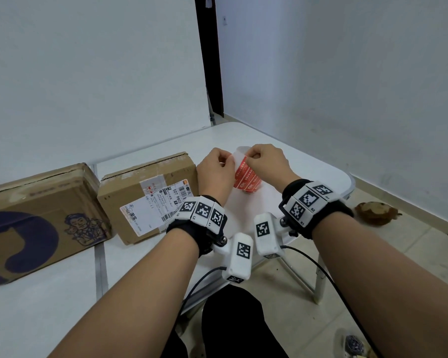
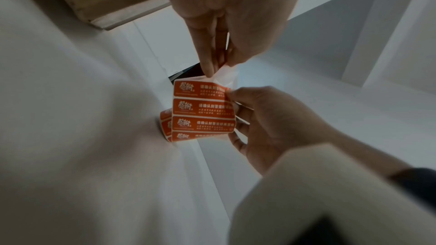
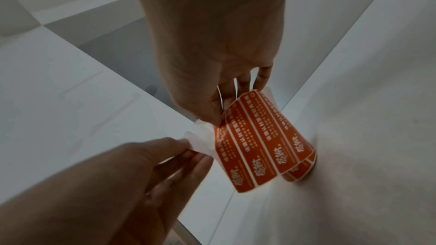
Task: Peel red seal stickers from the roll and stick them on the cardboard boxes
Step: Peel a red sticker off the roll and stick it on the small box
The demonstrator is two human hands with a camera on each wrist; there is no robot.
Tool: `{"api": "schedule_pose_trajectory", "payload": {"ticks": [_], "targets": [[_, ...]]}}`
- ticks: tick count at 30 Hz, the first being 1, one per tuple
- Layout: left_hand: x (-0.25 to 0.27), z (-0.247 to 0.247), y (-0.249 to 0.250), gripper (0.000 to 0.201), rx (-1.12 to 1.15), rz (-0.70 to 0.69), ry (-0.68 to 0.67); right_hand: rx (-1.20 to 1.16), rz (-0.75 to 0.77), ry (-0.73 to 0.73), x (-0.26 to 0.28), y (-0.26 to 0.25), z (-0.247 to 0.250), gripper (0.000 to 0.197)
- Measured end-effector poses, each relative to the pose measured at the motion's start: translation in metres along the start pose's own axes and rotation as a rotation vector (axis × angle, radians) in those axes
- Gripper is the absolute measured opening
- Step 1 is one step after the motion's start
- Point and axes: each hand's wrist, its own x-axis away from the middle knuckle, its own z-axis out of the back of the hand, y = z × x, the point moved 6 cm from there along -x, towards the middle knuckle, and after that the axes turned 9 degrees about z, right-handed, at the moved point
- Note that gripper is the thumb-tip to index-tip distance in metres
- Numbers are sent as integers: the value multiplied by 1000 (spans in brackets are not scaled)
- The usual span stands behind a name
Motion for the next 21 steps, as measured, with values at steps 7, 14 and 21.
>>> {"api": "schedule_pose_trajectory", "payload": {"ticks": [7, 14, 21], "targets": [[-1, 25, 13, 13, 77, 2, 6, 62, 0, 5, -3, 4, -1, 24], [6, 41, 13, 5, 239, 70, -15, 222, 3, -16, -11, -1, 2, 30], [-2, 69, 33, 10, 342, 65, 5, 331, 71, -74, -17, -9, 0, 28]]}}
